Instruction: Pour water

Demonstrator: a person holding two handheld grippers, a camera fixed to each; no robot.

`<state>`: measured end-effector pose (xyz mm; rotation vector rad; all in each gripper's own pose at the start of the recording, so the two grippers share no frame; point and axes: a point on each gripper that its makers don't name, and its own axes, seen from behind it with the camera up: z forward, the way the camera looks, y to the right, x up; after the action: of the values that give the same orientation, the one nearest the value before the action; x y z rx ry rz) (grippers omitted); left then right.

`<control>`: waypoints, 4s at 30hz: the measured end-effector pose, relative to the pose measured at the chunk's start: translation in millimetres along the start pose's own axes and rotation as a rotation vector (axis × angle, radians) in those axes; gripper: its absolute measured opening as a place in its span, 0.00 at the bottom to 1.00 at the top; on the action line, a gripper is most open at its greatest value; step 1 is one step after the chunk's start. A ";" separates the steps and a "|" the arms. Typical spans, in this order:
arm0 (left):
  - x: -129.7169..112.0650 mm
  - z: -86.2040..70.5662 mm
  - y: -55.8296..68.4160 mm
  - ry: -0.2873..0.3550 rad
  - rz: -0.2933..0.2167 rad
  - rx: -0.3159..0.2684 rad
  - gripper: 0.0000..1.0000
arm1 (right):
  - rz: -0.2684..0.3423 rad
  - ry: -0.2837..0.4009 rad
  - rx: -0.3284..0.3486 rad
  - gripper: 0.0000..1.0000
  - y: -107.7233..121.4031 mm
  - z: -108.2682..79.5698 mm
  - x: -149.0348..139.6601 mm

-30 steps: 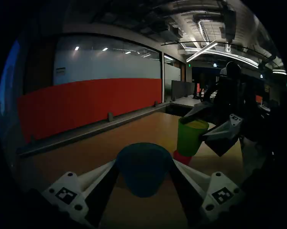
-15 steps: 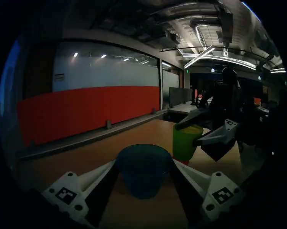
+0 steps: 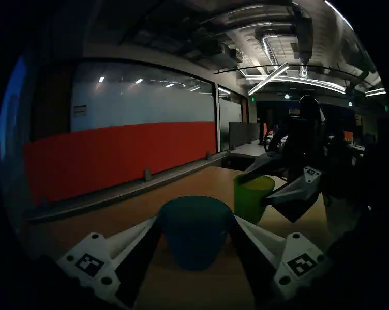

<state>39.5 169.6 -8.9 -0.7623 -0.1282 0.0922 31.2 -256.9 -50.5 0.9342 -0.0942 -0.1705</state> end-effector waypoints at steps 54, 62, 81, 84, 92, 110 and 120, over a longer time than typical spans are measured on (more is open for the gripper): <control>75.9 3.0 16.6 0.042 0.450 0.072 0.87 | -0.020 -0.014 0.091 0.99 -34.5 8.3 -10.3; 81.5 3.4 19.0 0.041 0.507 0.076 0.87 | -0.025 -0.015 0.096 0.99 -37.1 11.4 -10.2; 96.7 -2.8 19.6 0.029 0.643 0.107 0.87 | -0.026 -0.003 0.105 0.99 -42.5 18.1 -8.3; 100.1 -3.3 21.4 0.028 0.661 0.110 0.87 | -0.025 -0.004 0.109 0.99 -43.4 18.6 -8.9; 109.6 -3.0 22.2 0.030 0.714 0.123 0.87 | -0.024 -0.006 0.112 0.99 -45.1 19.2 -10.4; 120.4 0.2 22.1 0.024 0.826 0.142 0.87 | -0.018 -0.002 0.107 0.99 -42.9 21.8 -8.1; 120.8 4.5 23.4 0.016 0.887 0.146 0.87 | -0.016 0.000 0.105 0.99 -42.2 23.5 -6.6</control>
<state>157.4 205.1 -12.0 -0.6267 0.2390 0.9269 16.6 -298.8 -70.7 1.0398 -0.0959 -0.1815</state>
